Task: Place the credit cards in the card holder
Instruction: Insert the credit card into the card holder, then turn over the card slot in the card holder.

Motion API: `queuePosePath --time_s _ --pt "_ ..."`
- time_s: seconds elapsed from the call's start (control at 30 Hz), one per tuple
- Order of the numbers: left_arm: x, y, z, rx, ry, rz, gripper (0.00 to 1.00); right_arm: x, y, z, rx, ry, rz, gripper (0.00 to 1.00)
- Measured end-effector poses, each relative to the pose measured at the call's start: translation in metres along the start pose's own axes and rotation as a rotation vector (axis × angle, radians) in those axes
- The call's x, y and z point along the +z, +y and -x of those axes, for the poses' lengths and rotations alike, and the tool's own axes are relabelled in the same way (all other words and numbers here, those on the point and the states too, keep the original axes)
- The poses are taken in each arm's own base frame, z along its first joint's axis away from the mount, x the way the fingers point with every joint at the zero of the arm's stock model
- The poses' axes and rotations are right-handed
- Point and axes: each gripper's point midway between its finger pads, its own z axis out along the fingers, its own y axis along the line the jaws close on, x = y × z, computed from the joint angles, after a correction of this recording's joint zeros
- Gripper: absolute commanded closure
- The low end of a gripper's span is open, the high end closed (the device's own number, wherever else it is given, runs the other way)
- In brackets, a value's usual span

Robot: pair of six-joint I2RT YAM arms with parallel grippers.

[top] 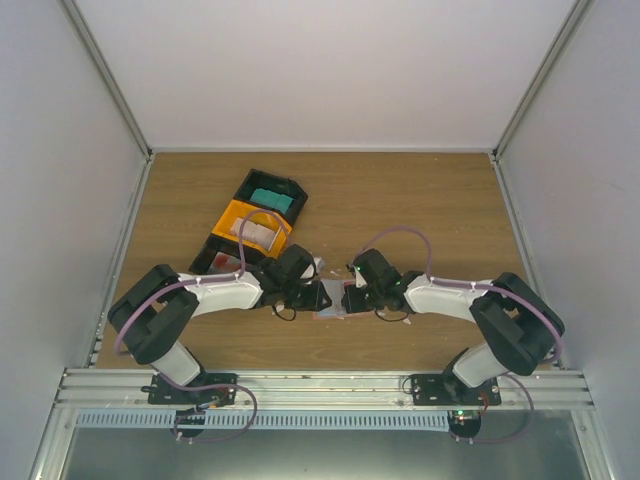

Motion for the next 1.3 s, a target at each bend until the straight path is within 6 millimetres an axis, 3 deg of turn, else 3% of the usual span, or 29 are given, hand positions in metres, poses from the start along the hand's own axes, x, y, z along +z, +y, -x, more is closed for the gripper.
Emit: queuePosePath --time_s 0.1,0.27,0.5,0.67,1.0,1.13,1.3 --pt "0.000 -0.004 0.000 0.013 0.003 -0.020 0.72 -0.001 0.001 0.000 0.006 -0.003 0.005 0.82" --pt "0.001 -0.009 -0.001 0.032 0.015 -0.046 0.67 -0.010 0.000 0.002 0.009 -0.041 -0.008 0.74" --pt "0.003 -0.017 0.005 0.059 0.019 -0.068 0.63 -0.046 -0.006 0.023 0.040 -0.192 -0.071 0.64" --pt "0.007 -0.029 0.013 0.078 0.023 -0.098 0.53 -0.075 -0.018 0.036 0.082 -0.320 -0.138 0.61" --pt "0.044 -0.076 0.025 0.167 0.093 -0.166 0.48 -0.097 -0.052 0.017 0.168 -0.411 -0.183 0.54" --pt "0.056 -0.076 0.025 0.162 0.114 -0.157 0.48 -0.108 -0.060 0.015 0.198 -0.458 -0.190 0.51" --pt "0.057 -0.072 0.028 0.150 0.103 -0.122 0.47 -0.125 -0.060 0.020 0.199 -0.522 -0.170 0.50"
